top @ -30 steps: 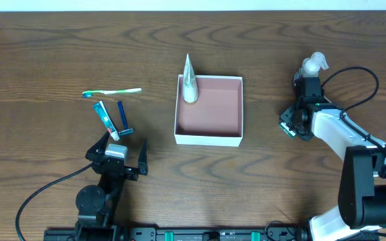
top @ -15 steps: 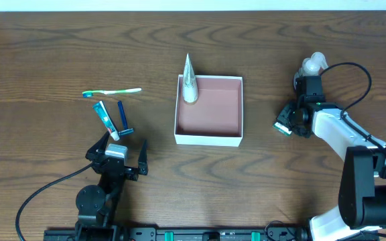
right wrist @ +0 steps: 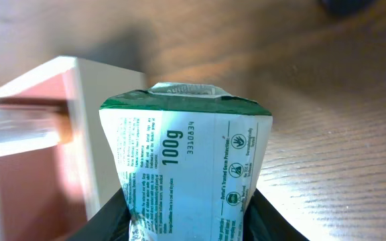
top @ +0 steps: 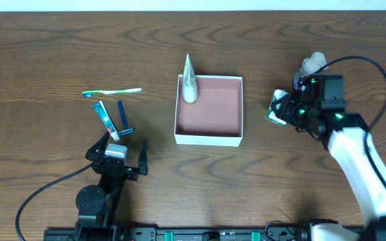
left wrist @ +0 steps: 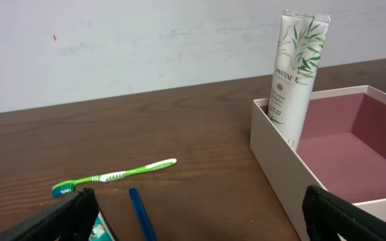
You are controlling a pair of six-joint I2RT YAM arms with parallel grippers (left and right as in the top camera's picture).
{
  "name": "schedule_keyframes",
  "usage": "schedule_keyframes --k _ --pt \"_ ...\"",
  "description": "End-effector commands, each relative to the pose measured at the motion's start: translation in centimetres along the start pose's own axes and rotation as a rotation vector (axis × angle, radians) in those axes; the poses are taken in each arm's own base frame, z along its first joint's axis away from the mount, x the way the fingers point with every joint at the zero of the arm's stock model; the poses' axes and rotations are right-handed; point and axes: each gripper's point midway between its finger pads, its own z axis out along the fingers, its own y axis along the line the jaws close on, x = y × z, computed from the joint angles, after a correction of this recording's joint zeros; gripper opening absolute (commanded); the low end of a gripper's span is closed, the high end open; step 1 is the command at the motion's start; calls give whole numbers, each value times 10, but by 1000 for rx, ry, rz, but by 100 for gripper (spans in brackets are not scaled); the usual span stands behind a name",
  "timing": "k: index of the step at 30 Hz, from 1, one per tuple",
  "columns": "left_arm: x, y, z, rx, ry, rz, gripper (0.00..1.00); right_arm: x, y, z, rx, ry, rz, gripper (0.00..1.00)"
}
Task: Pack container
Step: 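Grasp the green-wrapped soap bar with the right gripper and lift, then carry the soap bar into the box beside the tube and release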
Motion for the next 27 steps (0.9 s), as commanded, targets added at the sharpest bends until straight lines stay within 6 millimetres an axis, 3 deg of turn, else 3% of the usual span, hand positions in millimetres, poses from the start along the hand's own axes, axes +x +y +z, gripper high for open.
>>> schedule_keyframes --k 1,5,9,16,27 --pt "16 -2 1 9 49 6 98 -6 26 -30 -108 -57 -58 23" --pt "16 -2 1 9 49 6 98 -1 52 -49 -183 -93 -119 22" --pt "16 -2 1 9 49 6 98 10 75 -44 -208 -86 -155 22" --pt "16 -2 1 9 49 6 98 42 119 -11 -198 -71 -221 22" --pt "16 -2 1 9 49 6 98 86 151 56 -208 4 -254 22"
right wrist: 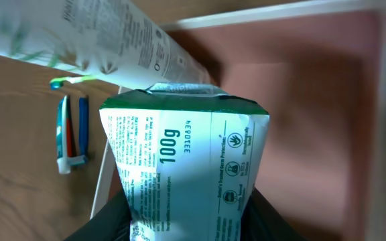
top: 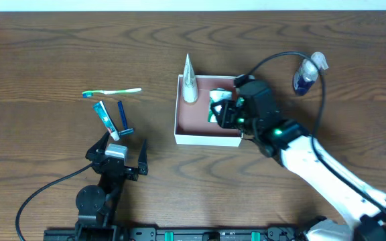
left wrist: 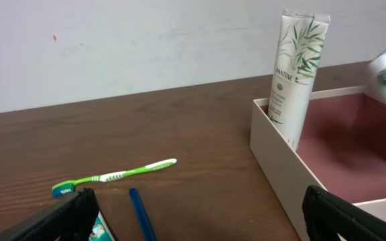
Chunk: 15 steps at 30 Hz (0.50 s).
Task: Pack container
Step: 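Carry the soap bar into the box beside the tube and release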
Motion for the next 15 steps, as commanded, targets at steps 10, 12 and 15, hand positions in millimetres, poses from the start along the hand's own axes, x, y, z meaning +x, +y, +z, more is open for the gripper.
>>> schedule_keyframes --k 10,12,15 --pt "16 -2 1 9 49 6 98 19 12 46 -20 16 43 22" --pt "16 -2 1 9 49 6 98 20 14 48 -27 14 38 21" --pt "16 -2 1 9 49 6 98 22 16 52 -32 16 33 22"
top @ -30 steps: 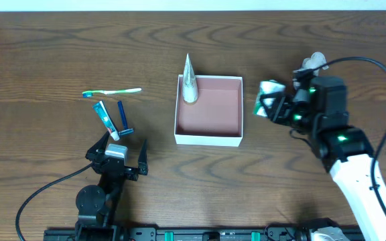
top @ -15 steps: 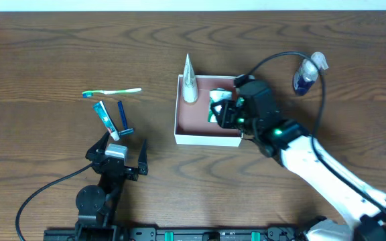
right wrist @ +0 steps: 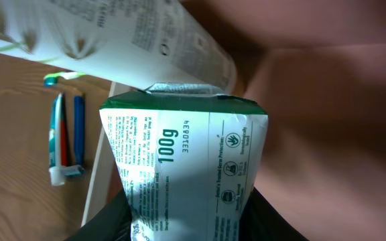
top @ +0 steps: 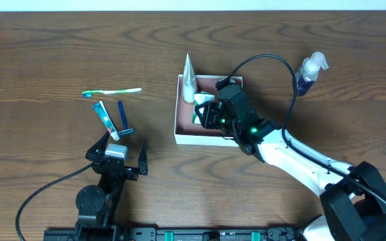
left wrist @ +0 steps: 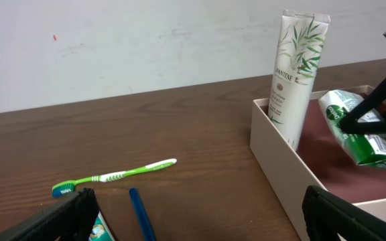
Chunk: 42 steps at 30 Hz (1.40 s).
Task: Pack container
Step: 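Carry the soap bar into the box beside the tube and release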
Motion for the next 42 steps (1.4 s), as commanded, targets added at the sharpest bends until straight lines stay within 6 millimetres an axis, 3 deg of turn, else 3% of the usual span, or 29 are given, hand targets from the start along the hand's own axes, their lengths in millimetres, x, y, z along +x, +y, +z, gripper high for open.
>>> schedule_keyframes --k 1,30,42 --pt "16 -2 1 9 50 6 98 5 3 6 0 4 7 22" --pt "16 -2 1 9 49 6 98 21 9 36 -33 15 -9 22" --pt "16 -2 1 9 49 6 98 13 15 38 -58 -24 -14 23"
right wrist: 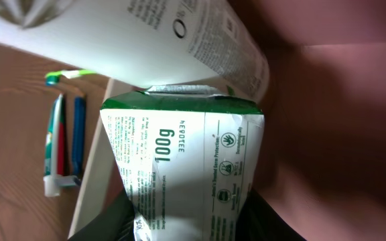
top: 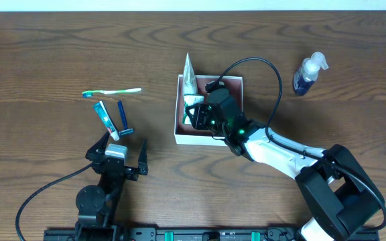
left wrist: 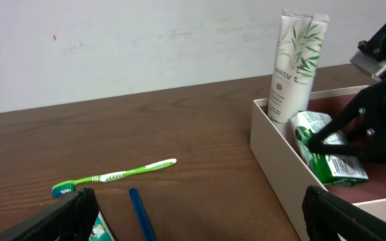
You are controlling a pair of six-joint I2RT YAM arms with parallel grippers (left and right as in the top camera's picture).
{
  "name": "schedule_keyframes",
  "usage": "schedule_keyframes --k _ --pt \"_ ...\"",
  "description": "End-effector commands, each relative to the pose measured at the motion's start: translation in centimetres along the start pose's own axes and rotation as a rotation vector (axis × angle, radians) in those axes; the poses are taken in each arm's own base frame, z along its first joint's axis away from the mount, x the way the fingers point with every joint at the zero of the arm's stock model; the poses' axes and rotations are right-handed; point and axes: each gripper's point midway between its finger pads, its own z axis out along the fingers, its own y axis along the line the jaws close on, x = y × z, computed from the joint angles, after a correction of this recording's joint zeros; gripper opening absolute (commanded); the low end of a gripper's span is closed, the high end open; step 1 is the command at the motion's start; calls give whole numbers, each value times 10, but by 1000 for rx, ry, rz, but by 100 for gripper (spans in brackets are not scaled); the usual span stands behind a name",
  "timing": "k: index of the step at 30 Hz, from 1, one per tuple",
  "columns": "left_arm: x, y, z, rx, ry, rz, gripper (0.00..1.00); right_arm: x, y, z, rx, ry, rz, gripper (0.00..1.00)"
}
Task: Pack container
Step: 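Carry the soap bar into the box beside the tube and release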
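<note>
The white box with a pink floor (top: pixel 232 137) stands mid-table. A white Pantene tube (top: pixel 188 79) leans in its far-left corner. My right gripper (top: pixel 200 115) is shut on a green and white 100 g packet (right wrist: pixel 179 167), held low inside the box against its left wall, just below the tube (right wrist: pixel 173 40). The packet (left wrist: pixel 327 150) shows inside the box in the left wrist view. My left gripper (top: pixel 117 159) rests open near the front left, nothing between its fingers. A green toothbrush (top: pixel 112 92), a toothpaste tube (top: pixel 106 120) and a blue stick (top: pixel 122 115) lie left of the box.
A blue pump bottle (top: pixel 307 73) stands at the back right, beyond the box. The right arm's black cable (top: pixel 260 67) arcs over the box's right side.
My right gripper has moved the packet further left and lower in the box, up against the left wall by the tube. The left arm has not moved.
My right gripper held the packet to the right of the box, near the pump bottle. It then had the packet over the box's middle, then deeper toward the tube, and now low in the left part. The left arm has stayed still throughout.
</note>
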Motion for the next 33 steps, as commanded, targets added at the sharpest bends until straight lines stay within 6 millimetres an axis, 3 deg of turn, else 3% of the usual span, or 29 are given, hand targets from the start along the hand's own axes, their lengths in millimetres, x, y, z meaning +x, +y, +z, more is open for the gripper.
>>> schedule_keyframes --k 1,16,23,33 --pt "16 -2 1 9 49 5 98 3 8 4 -19 -8 -5 23" --pt "16 -2 1 9 49 6 98 14 7 14 -22 17 -7 23" --pt "16 -2 1 9 49 5 98 14 7 14 -23 16 -7 33" --pt "16 -2 1 9 49 5 98 14 7 14 -23 16 -7 36"
